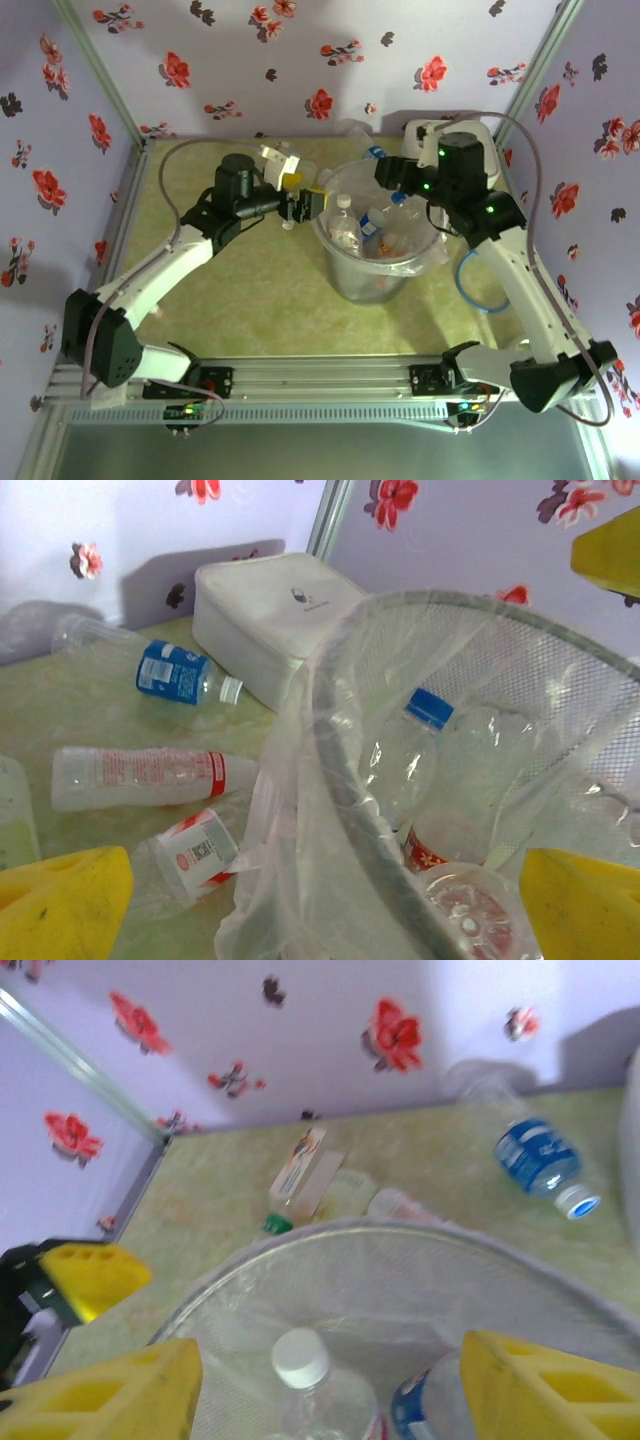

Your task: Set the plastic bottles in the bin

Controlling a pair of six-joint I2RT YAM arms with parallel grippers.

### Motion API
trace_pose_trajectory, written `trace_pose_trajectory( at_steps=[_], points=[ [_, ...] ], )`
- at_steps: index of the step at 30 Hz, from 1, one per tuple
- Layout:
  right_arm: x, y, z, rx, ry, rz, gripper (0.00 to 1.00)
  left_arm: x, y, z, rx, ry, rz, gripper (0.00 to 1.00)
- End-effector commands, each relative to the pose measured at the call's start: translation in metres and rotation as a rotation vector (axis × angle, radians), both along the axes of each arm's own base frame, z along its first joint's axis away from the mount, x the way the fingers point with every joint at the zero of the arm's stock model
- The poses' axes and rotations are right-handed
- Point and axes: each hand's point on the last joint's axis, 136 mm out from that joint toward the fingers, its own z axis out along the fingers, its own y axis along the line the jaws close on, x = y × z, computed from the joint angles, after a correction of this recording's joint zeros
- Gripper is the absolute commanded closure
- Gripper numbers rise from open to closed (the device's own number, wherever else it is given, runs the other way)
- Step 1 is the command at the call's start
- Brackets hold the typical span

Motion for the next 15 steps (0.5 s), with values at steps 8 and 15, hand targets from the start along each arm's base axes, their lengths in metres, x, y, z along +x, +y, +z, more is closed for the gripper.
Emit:
trace_pose_trajectory(
  at_steps=[8, 15],
  points=[
    [-0.005, -0.053, 0.000, -0.017, -0.064, -0.223, 0.26, 0.031, 0.070, 0.026, 0.014, -0.082, 0.346, 0.00],
    [-0.016, -0.064, -0.011, -0.014, -0.031, -0.261, 0.25, 0.119, 0.137, -0.070, 0.082, 0.226, 0.599, 0.05]
  ],
)
